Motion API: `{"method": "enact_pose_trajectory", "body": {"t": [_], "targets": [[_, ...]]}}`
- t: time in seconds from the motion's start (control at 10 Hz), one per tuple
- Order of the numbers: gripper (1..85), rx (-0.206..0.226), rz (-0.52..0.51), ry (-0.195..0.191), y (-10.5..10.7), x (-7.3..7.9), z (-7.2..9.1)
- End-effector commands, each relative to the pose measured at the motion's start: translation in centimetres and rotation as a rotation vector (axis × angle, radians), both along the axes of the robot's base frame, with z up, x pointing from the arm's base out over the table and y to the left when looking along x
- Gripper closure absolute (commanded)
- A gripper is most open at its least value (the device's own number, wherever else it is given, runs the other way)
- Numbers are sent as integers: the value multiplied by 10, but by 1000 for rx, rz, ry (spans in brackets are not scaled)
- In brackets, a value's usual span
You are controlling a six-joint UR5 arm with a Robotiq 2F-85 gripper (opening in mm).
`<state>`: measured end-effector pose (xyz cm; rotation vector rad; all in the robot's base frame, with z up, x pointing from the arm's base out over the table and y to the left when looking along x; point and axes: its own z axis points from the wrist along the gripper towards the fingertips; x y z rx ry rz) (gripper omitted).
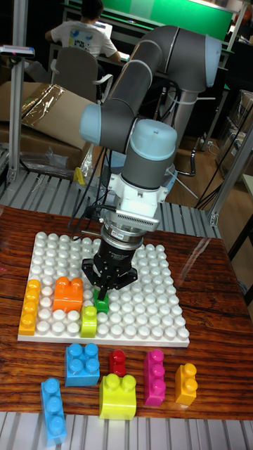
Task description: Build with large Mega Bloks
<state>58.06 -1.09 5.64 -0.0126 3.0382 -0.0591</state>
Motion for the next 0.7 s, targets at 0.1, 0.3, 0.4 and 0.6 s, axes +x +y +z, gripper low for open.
{"method": "enact_pose_trajectory", "body": {"t": [0.1, 0.3, 0.4, 0.6], "targets": [[743, 21, 41, 50, -6, -12, 11], [680, 16, 42, 64, -6, -15, 22], [653, 28, 52, 62, -4, -13, 24], [590, 28, 86, 48, -5, 0, 31]]}}
